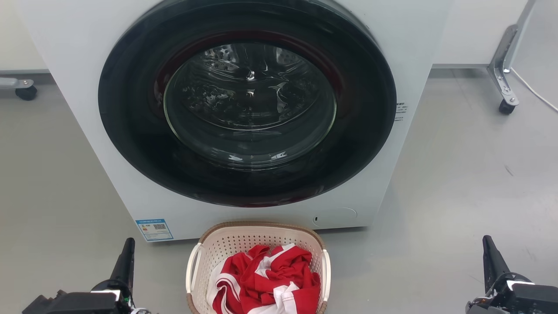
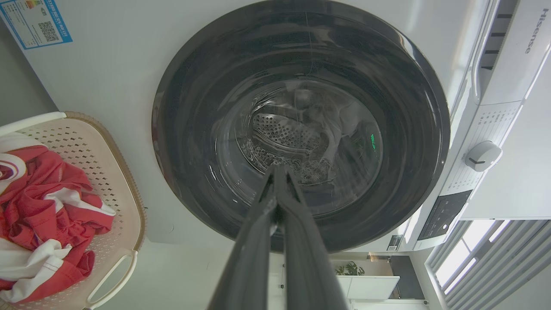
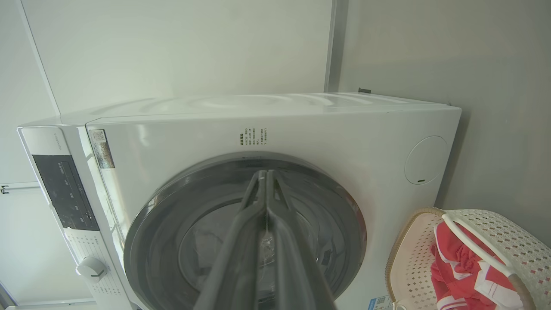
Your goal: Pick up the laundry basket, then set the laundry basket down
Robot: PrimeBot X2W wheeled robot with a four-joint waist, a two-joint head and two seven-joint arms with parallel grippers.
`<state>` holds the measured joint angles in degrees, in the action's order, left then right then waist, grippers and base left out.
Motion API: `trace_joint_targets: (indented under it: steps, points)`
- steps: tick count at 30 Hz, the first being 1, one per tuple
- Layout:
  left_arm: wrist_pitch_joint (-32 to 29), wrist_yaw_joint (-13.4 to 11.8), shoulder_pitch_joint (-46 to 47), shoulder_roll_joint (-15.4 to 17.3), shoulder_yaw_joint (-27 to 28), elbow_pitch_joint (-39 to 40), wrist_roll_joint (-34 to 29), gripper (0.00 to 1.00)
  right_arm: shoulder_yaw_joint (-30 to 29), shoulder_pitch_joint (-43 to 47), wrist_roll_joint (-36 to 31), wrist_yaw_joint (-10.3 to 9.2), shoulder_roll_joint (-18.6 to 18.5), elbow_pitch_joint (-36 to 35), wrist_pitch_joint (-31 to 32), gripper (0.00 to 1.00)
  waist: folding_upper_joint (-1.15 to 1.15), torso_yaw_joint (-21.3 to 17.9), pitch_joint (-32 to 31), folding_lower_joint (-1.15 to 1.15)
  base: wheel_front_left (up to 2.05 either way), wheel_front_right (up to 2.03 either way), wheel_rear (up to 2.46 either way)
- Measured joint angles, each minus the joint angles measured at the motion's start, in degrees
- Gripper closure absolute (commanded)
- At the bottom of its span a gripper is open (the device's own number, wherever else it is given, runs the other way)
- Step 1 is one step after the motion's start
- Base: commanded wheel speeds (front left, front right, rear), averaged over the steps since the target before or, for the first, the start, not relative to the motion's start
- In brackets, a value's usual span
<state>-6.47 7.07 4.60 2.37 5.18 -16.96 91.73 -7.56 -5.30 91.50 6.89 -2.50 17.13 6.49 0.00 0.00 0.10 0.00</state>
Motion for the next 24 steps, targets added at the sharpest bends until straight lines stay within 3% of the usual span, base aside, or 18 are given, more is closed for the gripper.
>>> trace_joint_targets:
  steps: [24]
  points:
    - [0.0, 0.0, 0.0, 0.0, 0.0, 0.0, 0.0, 1.0, 0.0, 0.0, 0.0, 0.0, 0.0, 0.0, 0.0, 1.0, 0.0, 0.0, 0.0, 0.0, 0.0, 0.0, 0.0]
